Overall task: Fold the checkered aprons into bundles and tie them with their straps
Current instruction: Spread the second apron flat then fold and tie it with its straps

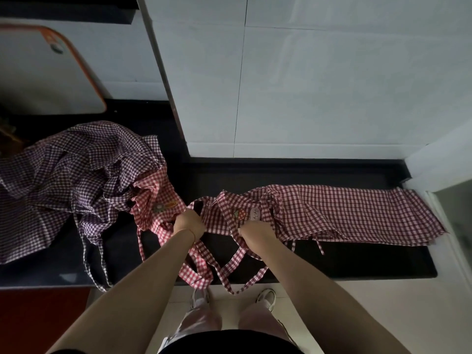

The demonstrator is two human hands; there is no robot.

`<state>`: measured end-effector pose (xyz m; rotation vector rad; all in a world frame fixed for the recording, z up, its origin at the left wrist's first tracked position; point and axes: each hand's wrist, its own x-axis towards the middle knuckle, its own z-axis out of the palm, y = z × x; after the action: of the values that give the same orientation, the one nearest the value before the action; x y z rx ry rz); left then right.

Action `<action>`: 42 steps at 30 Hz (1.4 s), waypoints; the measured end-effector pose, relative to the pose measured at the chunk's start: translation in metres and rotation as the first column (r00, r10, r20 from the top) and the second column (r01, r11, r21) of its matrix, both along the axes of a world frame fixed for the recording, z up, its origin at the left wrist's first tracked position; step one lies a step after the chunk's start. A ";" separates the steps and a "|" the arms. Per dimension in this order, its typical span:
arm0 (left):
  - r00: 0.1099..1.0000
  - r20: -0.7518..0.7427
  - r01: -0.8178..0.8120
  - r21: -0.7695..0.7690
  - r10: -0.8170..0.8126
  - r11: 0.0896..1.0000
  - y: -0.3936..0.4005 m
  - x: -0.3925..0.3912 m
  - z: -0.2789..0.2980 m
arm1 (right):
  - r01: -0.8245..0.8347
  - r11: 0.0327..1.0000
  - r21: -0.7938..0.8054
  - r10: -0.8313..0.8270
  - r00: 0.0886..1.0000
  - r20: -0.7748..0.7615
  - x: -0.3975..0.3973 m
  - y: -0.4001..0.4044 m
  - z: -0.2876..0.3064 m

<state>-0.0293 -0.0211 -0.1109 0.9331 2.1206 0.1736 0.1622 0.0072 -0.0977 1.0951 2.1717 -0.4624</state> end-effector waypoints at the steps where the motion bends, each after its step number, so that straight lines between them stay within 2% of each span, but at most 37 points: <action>1: 0.990 -0.055 0.126 -0.076 -0.130 0.989 0.002 0.002 0.005 | 0.010 1.000 -0.015 -0.010 1.000 -0.019 0.000 0.003 0.004; 3: 0.919 -0.190 0.320 -0.148 -0.345 0.936 0.008 0.009 0.017 | 0.063 0.998 0.030 -0.058 0.989 -0.136 0.003 0.010 0.014; 4: 0.885 -0.265 0.356 -0.143 -0.383 0.923 0.014 0.012 0.022 | 0.110 0.989 0.097 -0.087 0.973 -0.214 0.005 0.014 0.018; 7: 0.878 -0.387 0.330 0.068 -0.280 0.941 0.035 0.015 0.031 | 0.287 0.882 0.374 -0.103 0.892 -0.441 0.013 0.030 0.021; 9: 0.911 -0.333 0.312 0.165 -0.245 0.936 0.049 0.011 0.027 | 0.351 0.813 0.464 -0.107 0.874 -0.473 0.022 0.043 0.020; 13: 0.970 -0.121 0.237 0.249 -0.212 0.939 0.073 0.018 0.021 | 0.540 0.703 0.463 -0.313 0.819 -0.481 0.049 0.065 0.024; 15: 0.944 -0.098 0.330 0.262 -0.316 0.907 0.083 0.034 0.021 | 0.642 0.663 0.386 -0.467 0.757 -0.457 0.062 0.068 0.020; 17: 0.859 -0.141 0.512 0.228 -0.492 0.828 0.093 0.053 0.017 | 0.708 0.684 0.178 -0.632 0.696 -0.341 0.075 0.067 0.015; 18: 0.808 -0.175 0.588 0.192 -0.562 0.786 0.096 0.061 0.014 | 0.694 0.712 0.108 -0.659 0.714 -0.237 0.079 0.065 0.012; 20: 0.714 -0.242 0.692 0.097 -0.657 0.716 0.101 0.077 0.008 | 0.641 0.764 0.072 -0.638 0.767 -0.064 0.087 0.058 0.007; 23: 0.604 -0.329 0.755 -0.055 -0.726 0.653 0.102 0.087 0.004 | 0.597 0.797 0.097 -0.602 0.798 0.030 0.091 0.049 -0.001; 25: 0.573 -0.343 0.758 -0.124 -0.744 0.640 0.102 0.087 0.003 | 0.567 0.815 0.122 -0.576 0.816 0.056 0.091 0.045 -0.006; 28: 0.581 -0.318 0.746 -0.158 -0.749 0.646 0.099 0.086 0.003 | 0.517 0.844 0.141 -0.529 0.846 0.065 0.093 0.041 -0.007; 30: 0.618 -0.319 0.717 -0.146 -0.719 0.681 0.094 0.081 0.000 | 0.475 0.871 0.125 -0.484 0.873 0.054 0.094 0.041 -0.005; 34: 0.676 -0.344 0.649 -0.141 -0.652 0.748 0.090 0.077 0.000 | 0.413 0.911 -0.019 -0.413 0.911 -0.012 0.121 0.045 0.010; 36: 0.667 -0.357 0.654 -0.140 -0.654 0.744 0.090 0.084 0.001 | 0.348 0.936 0.049 -0.346 0.937 -0.041 0.139 0.041 0.015; 40: 0.657 -0.357 0.700 -0.036 -0.664 0.713 0.088 0.102 0.001 | 0.227 0.939 0.258 -0.245 0.969 0.039 0.158 0.023 0.009; 42: 0.680 -0.342 0.695 0.021 -0.649 0.718 0.086 0.107 -0.002 | 0.205 0.912 0.354 -0.209 0.977 -0.027 0.161 0.017 0.001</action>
<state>0.0781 0.0652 -0.1127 1.8852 1.8903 -0.2179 0.3228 0.0238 -0.0972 1.5311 2.1906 -0.1519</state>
